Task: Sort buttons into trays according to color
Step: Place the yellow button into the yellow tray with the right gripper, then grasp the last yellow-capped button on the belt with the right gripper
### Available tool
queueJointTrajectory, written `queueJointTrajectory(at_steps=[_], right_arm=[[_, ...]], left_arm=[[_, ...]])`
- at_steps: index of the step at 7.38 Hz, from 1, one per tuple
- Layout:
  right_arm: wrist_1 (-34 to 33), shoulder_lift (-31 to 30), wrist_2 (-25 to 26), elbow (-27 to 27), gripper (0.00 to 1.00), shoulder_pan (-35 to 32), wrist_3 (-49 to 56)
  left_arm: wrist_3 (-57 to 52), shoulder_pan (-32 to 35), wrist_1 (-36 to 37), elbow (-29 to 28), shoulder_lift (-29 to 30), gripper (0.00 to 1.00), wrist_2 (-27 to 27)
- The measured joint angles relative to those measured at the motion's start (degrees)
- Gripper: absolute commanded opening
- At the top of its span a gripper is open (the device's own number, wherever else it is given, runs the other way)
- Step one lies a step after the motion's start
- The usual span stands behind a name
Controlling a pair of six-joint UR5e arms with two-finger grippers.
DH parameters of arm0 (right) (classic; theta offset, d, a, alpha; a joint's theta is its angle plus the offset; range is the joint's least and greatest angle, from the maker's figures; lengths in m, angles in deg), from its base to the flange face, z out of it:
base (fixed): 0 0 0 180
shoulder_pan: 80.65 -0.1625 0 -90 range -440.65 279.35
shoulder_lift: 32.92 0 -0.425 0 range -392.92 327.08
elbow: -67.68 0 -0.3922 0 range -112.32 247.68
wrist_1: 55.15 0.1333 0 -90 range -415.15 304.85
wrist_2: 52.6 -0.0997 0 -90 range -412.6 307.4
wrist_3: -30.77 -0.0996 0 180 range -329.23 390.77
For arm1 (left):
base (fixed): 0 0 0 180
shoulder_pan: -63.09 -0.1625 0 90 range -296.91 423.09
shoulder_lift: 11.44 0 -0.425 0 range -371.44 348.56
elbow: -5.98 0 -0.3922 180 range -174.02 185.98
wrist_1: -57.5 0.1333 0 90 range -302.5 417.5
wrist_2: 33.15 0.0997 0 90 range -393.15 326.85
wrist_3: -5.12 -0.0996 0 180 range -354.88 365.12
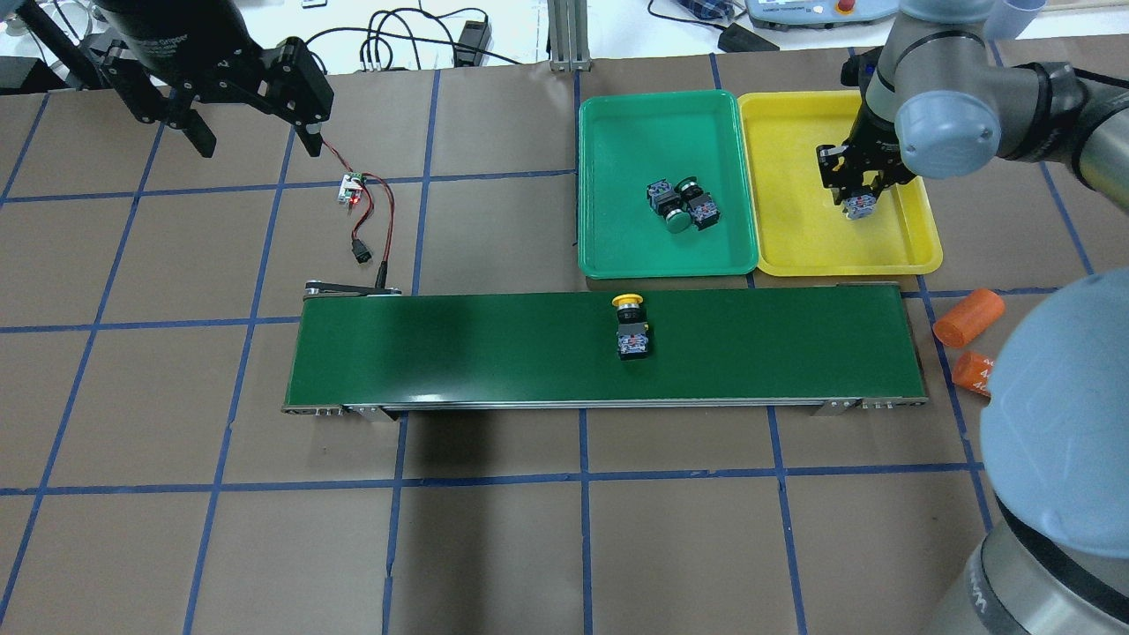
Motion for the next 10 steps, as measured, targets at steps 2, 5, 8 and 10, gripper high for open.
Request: queueJointTrajectory(at_steps=[2,5,8,10], right_arm=[[0.43,-1.04,-0.09,0.49,1.00,0.05,-0.25],[18.61,-13.03,-3.89,0.97,1.00,-3.92,-3.49],[23.59,-20.46,-5.35,6.56,0.99,-12.34,-10.54],[19.26,-20.16,-5.47,10.89,1.00,-17.13,-13.85]], left_arm=[[-0.19,0.00,-0.04,-0.04,-0.23,1.00,0.11],[-0.24,0.00,-0.05,-0.06,-0.29,1.00,0.17],[-0.25,0.00,-0.03,-0.06,-0.31,1.00,0.19],[-0.23,0.00,-0.03,-0.06,-0.28,1.00,0.12]])
